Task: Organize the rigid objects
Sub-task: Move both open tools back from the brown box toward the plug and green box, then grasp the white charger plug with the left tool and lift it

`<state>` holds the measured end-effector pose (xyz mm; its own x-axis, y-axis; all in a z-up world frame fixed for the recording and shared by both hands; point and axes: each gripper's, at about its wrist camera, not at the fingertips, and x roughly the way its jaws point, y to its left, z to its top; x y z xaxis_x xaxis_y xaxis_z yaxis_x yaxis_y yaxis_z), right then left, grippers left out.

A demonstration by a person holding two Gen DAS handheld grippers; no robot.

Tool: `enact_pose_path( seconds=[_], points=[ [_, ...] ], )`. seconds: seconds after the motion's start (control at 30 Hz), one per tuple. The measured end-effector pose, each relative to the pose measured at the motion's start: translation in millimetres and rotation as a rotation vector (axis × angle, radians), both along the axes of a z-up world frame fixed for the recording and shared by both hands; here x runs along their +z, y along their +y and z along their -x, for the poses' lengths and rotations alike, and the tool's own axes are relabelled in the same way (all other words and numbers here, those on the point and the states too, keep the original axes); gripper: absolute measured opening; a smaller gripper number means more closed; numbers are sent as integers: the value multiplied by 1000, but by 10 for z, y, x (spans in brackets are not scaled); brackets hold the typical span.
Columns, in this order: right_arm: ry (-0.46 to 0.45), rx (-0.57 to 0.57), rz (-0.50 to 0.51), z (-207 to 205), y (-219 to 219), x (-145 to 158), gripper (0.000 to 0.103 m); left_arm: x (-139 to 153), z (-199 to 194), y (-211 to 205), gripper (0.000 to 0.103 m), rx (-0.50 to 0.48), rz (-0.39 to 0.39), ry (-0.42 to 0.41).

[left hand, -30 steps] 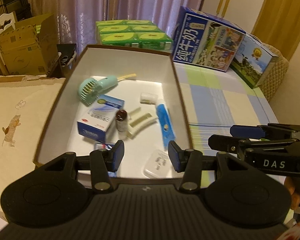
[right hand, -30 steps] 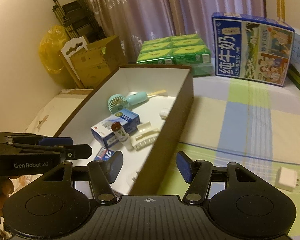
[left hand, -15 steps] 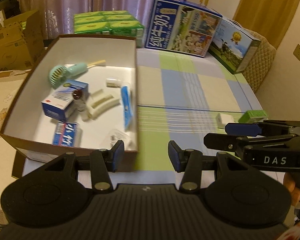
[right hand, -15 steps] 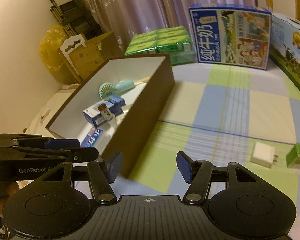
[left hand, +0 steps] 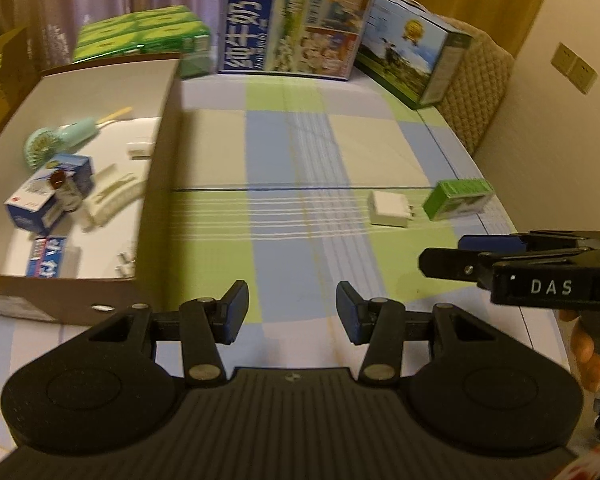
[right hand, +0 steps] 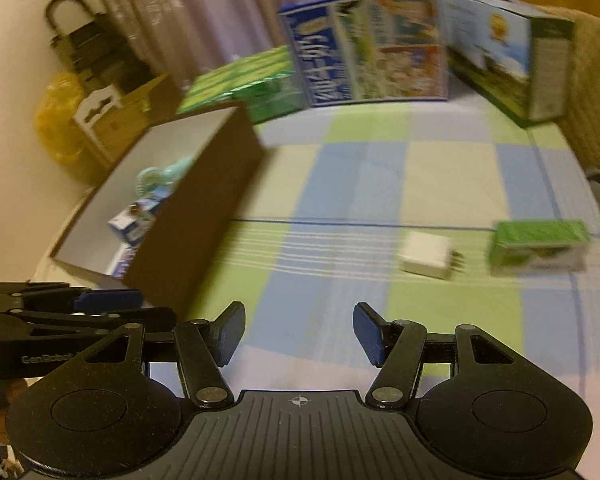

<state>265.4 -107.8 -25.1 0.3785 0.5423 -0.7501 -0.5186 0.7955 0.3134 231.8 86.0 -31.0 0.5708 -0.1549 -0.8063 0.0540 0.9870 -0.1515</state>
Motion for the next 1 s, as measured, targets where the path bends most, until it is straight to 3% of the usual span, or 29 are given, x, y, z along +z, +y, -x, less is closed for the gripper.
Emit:
enact_pose_path(
  seconds=[0.47, 0.73, 1.0],
  points=[
    [34, -217, 58, -377, -994, -250, 57, -397, -473, -866, 44, -165, -26, 11],
    [45, -286, 86, -651, -1357, -389, 57, -652, -821, -1146, 47, -234, -45, -7],
    [83, -327, 92, -852, -1543, -524, 57, -900, -1234, -1325, 52, -391, -128, -57]
  ],
)
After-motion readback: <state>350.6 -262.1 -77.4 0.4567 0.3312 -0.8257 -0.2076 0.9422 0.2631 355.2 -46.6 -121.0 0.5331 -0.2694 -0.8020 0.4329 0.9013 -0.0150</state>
